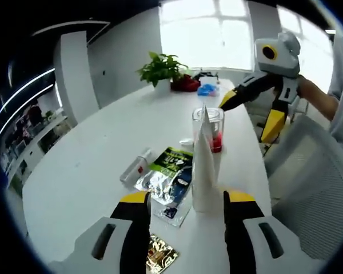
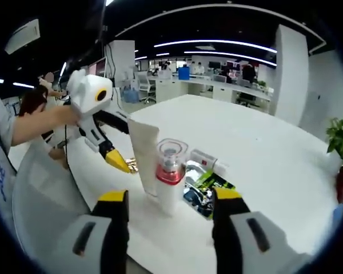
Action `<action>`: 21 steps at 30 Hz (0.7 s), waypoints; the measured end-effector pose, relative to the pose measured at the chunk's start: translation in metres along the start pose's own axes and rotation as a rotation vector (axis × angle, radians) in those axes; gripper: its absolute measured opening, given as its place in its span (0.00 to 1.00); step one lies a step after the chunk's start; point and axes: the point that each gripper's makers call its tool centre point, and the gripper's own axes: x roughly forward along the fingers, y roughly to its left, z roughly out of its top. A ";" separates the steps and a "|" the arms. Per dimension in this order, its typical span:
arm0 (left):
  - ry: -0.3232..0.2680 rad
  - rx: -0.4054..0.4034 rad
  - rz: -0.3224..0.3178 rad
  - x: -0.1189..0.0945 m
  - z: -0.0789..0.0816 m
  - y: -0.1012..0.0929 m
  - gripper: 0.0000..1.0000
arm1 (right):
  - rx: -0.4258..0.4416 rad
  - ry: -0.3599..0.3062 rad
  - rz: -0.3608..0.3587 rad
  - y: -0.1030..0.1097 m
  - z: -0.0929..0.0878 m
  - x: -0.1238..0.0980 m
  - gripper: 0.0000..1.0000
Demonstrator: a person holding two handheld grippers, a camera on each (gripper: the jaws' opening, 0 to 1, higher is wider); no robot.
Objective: Arrange the skincare products in the storage area until every visible bottle or jar stands upright without overlapping.
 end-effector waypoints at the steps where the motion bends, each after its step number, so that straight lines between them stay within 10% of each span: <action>1: -0.002 -0.006 0.005 -0.001 0.000 0.001 0.50 | 0.000 0.000 -0.001 0.000 0.000 0.000 0.61; 21: -0.057 -0.127 0.127 -0.034 0.008 0.001 0.77 | -0.021 -0.019 -0.028 -0.004 0.007 -0.007 0.74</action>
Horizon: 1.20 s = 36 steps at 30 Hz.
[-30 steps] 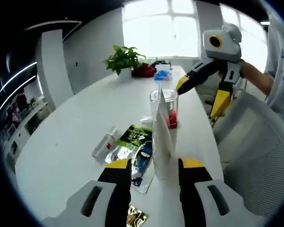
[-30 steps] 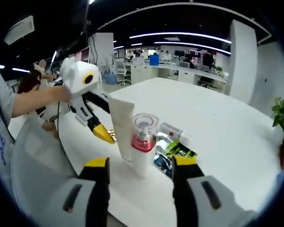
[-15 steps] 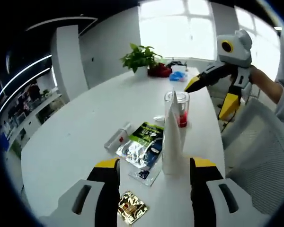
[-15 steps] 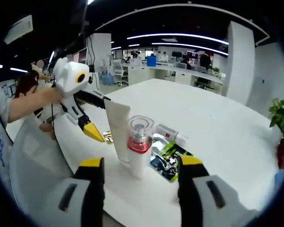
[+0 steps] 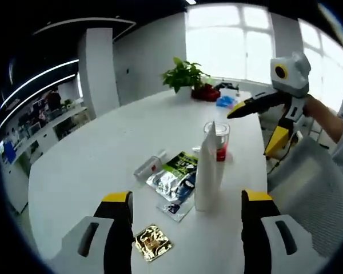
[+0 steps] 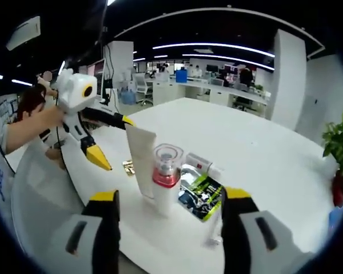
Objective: Arrange the skincare products in the storage area until every visible bottle or jar stands upright without overlapping.
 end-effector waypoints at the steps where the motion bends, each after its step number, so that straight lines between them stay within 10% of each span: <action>1: 0.000 -0.002 0.008 -0.002 0.000 0.001 0.80 | -0.003 0.001 0.001 0.001 0.000 0.000 0.75; 36: 0.028 -0.130 0.225 -0.059 -0.017 -0.003 0.97 | -0.013 0.065 0.002 0.006 -0.023 -0.020 1.00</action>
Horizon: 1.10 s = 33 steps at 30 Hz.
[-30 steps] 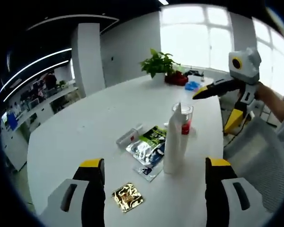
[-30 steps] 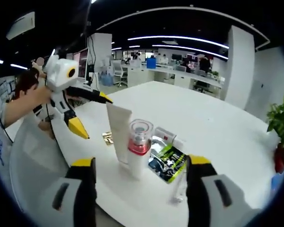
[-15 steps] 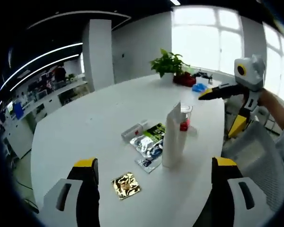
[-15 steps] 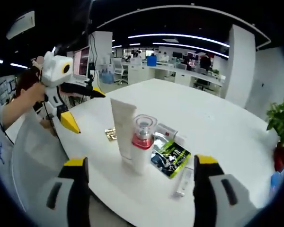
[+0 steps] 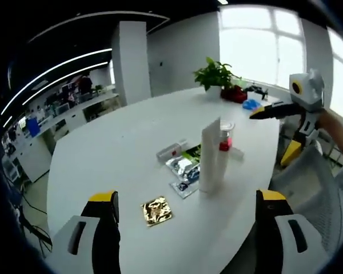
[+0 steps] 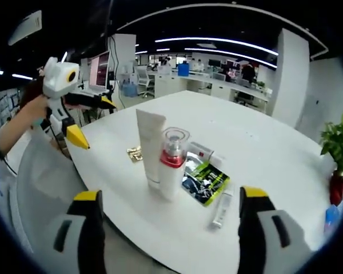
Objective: Arrange the skincare products in the storage area until every visible bottle or jar stands upright without overlapping.
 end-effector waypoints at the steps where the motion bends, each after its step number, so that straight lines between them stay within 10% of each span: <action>1: -0.001 -0.002 0.000 -0.001 0.000 0.000 0.97 | -0.001 0.004 0.005 0.000 -0.002 0.000 1.00; 33: -0.013 -0.025 0.063 -0.030 -0.001 -0.003 0.97 | 0.041 0.192 0.029 -0.046 -0.045 0.032 0.92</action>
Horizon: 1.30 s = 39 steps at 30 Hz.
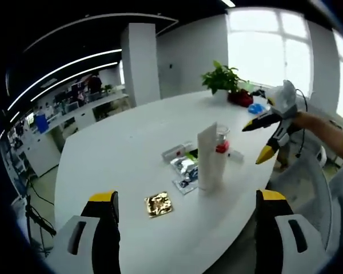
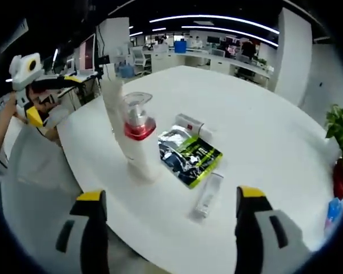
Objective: Arrange the skincare products in the storage area until every visible bottle or jar stands upright without overlapping.
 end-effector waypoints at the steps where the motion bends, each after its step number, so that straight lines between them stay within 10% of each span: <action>1: 0.001 -0.001 0.002 0.000 0.000 0.001 0.97 | 0.004 0.006 -0.002 -0.002 -0.001 0.002 0.91; 23: 0.010 0.019 -0.043 -0.008 0.000 0.015 0.97 | 0.063 0.240 -0.039 -0.042 -0.032 0.038 0.45; 39: 0.028 0.050 -0.123 -0.005 -0.004 0.020 0.97 | 0.165 0.447 -0.118 -0.059 -0.050 0.061 0.30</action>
